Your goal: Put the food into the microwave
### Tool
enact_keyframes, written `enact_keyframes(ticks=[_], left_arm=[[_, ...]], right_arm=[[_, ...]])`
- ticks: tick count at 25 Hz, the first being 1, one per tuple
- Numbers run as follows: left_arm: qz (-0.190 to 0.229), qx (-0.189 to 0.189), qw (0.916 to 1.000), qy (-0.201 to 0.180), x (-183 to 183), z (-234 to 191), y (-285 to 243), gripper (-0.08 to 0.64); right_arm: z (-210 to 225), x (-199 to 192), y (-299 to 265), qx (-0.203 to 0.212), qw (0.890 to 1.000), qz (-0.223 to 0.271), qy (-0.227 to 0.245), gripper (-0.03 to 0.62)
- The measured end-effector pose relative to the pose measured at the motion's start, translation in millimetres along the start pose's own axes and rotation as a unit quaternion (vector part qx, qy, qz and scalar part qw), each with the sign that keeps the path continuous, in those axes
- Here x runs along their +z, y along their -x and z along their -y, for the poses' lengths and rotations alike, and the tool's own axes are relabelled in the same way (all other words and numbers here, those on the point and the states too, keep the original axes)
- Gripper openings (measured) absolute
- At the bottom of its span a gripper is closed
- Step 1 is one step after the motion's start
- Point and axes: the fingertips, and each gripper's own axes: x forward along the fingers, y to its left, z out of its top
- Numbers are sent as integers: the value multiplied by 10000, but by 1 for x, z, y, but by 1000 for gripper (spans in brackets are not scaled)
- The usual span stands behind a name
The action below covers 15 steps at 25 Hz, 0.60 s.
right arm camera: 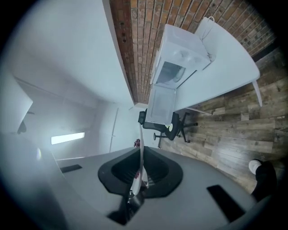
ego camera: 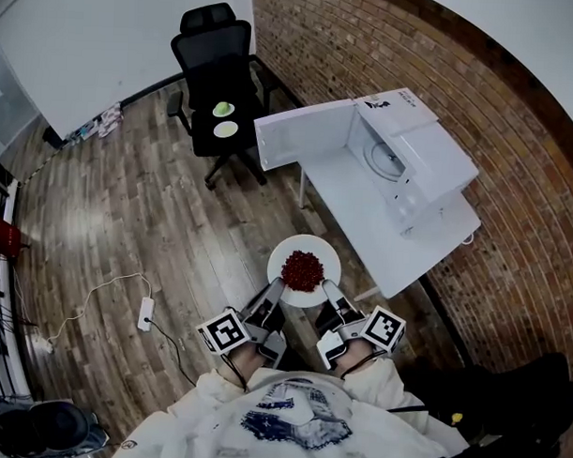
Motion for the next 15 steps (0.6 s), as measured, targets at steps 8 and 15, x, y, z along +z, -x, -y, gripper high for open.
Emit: enact_keyframes(ticks=[8, 15], left_arm=[[-314, 67, 9995, 62, 62, -21, -28, 40], [-363, -361, 9969, 596, 76, -18, -57, 40]], right_arm=[[-7, 11, -64, -96, 9995, 302, 13, 26], [0, 23, -86, -221, 9986, 467, -76, 26]])
